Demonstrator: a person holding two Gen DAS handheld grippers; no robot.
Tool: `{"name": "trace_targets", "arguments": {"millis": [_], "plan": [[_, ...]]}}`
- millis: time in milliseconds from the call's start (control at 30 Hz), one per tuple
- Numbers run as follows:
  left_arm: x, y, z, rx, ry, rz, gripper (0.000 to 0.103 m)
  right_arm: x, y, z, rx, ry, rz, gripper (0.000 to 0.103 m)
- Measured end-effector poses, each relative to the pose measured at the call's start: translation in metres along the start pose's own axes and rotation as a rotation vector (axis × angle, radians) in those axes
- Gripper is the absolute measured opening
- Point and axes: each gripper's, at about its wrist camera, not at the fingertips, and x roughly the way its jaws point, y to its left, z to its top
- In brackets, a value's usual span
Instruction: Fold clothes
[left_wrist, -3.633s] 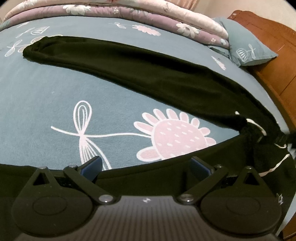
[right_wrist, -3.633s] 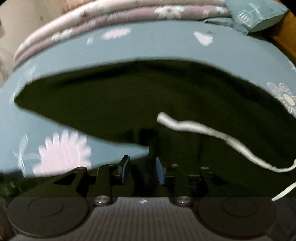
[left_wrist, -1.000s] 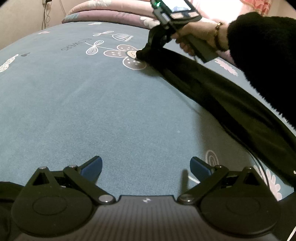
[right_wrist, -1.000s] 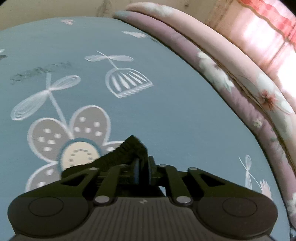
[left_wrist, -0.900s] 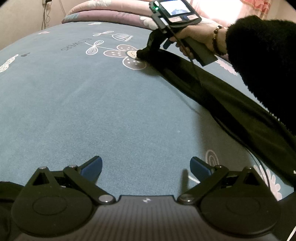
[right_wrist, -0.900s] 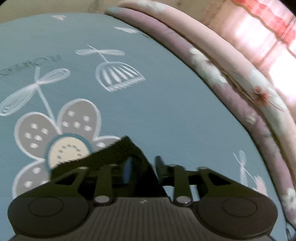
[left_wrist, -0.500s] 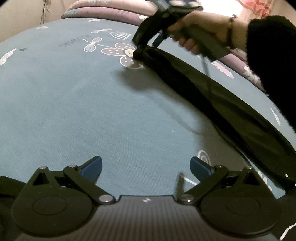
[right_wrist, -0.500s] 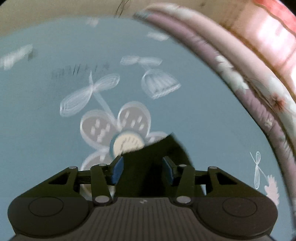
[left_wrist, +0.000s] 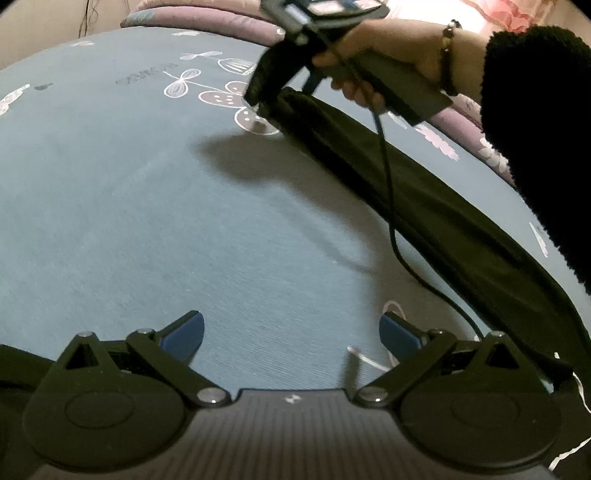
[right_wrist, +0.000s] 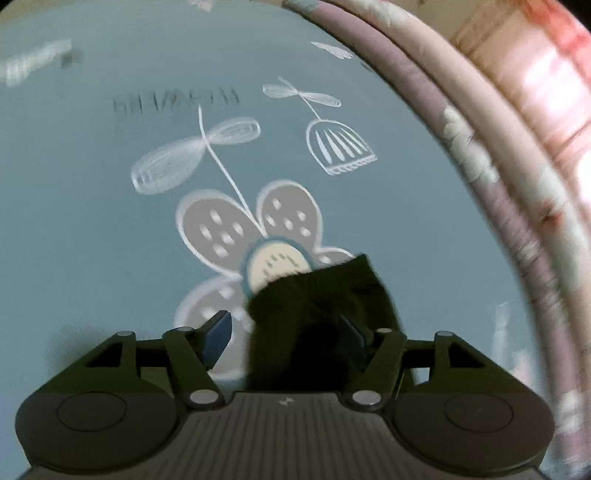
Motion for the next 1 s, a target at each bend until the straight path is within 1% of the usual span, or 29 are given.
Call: {"name": "trace_targets", "arguments": {"millis": [67, 100, 167, 200, 233, 267, 333, 367, 433, 467, 533, 600, 633, 733, 800, 900, 1000], "plan": [[0.000, -0.001, 0.000, 0.004, 0.001, -0.004, 0.100, 0.009, -0.002, -0.001, 0.037, 0.038, 0.044, 0.006], [0.000, -0.001, 0.000, 0.004, 0.001, -0.005, 0.100, 0.009, -0.005, 0.000, 0.071, 0.032, 0.053, 0.005], [-0.002, -0.001, -0.001, 0.003, 0.000, -0.003, 0.100, 0.003, -0.011, 0.003, 0.132, -0.003, 0.092, 0.005], [-0.002, -0.001, -0.001, 0.003, -0.002, -0.002, 0.100, 0.001, -0.014, 0.005, 0.168, -0.016, 0.127, 0.005], [-0.003, -0.001, -0.001, 0.002, -0.002, -0.001, 0.100, -0.001, -0.018, 0.006, 0.204, -0.028, 0.164, 0.009], [-0.002, -0.001, -0.001, 0.002, 0.000, -0.001, 0.100, -0.001, -0.020, 0.007, 0.225, -0.024, 0.212, 0.021], [-0.001, -0.002, -0.002, 0.006, 0.004, 0.001, 0.100, 0.000, -0.021, 0.006, 0.235, -0.013, 0.326, 0.040], [-0.001, -0.003, -0.002, 0.009, 0.006, 0.003, 0.100, -0.005, -0.023, 0.004, 0.234, -0.022, 0.325, 0.041], [0.000, -0.004, -0.002, 0.014, 0.008, 0.006, 0.100, -0.016, -0.029, -0.001, 0.229, -0.046, 0.298, 0.042], [0.001, -0.004, -0.002, 0.016, 0.008, 0.004, 0.100, -0.025, -0.036, -0.005, 0.228, -0.061, 0.297, 0.042], [0.001, -0.003, 0.000, 0.019, 0.003, -0.007, 0.100, -0.047, -0.058, -0.020, 0.217, -0.086, 0.251, 0.042], [0.001, -0.005, 0.000, 0.028, -0.005, -0.023, 0.100, -0.067, -0.086, -0.045, 0.204, -0.093, 0.180, 0.045], [-0.001, -0.006, 0.000, 0.034, -0.013, -0.035, 0.100, -0.076, -0.100, -0.057, 0.198, -0.095, 0.144, 0.051], [-0.007, -0.014, -0.002, 0.055, -0.038, -0.079, 0.100, -0.108, -0.152, -0.114, 0.248, -0.050, 0.037, 0.052], [-0.008, -0.021, -0.005, 0.082, -0.050, -0.120, 0.100, -0.131, -0.182, -0.153, 0.311, -0.021, -0.008, 0.052], [-0.003, -0.030, -0.011, 0.107, -0.039, -0.160, 0.100, -0.153, -0.214, -0.206, 0.381, -0.007, -0.020, 0.056], [0.004, -0.038, -0.017, 0.115, -0.025, -0.186, 0.100, -0.153, -0.224, -0.254, 0.407, 0.024, -0.038, 0.056]]}}
